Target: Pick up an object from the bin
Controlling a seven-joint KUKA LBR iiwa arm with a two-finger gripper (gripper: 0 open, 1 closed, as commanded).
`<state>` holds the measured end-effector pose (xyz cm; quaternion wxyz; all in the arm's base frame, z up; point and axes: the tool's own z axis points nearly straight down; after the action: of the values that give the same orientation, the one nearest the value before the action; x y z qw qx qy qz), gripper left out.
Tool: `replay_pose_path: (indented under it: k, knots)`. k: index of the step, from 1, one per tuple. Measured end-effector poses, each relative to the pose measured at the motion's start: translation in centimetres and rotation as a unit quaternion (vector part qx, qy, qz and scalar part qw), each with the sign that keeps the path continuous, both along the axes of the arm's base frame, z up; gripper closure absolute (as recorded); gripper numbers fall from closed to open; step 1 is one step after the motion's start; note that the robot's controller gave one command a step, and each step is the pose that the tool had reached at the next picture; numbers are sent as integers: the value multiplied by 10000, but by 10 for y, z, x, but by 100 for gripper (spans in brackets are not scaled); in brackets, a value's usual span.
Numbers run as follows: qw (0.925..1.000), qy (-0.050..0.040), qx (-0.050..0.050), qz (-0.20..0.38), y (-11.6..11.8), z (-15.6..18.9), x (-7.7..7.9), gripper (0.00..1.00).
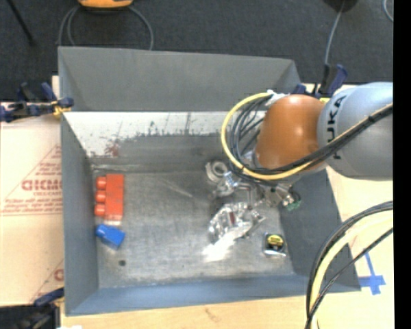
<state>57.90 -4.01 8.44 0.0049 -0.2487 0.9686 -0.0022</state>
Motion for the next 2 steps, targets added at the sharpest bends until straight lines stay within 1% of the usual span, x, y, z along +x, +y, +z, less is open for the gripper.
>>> replay_pose_path:
  k: [1,2]
  knots:
    - [10000,6,-7,-2,-1,0,1,100]
    - [10000,17,3,48,8,61,-10,100]
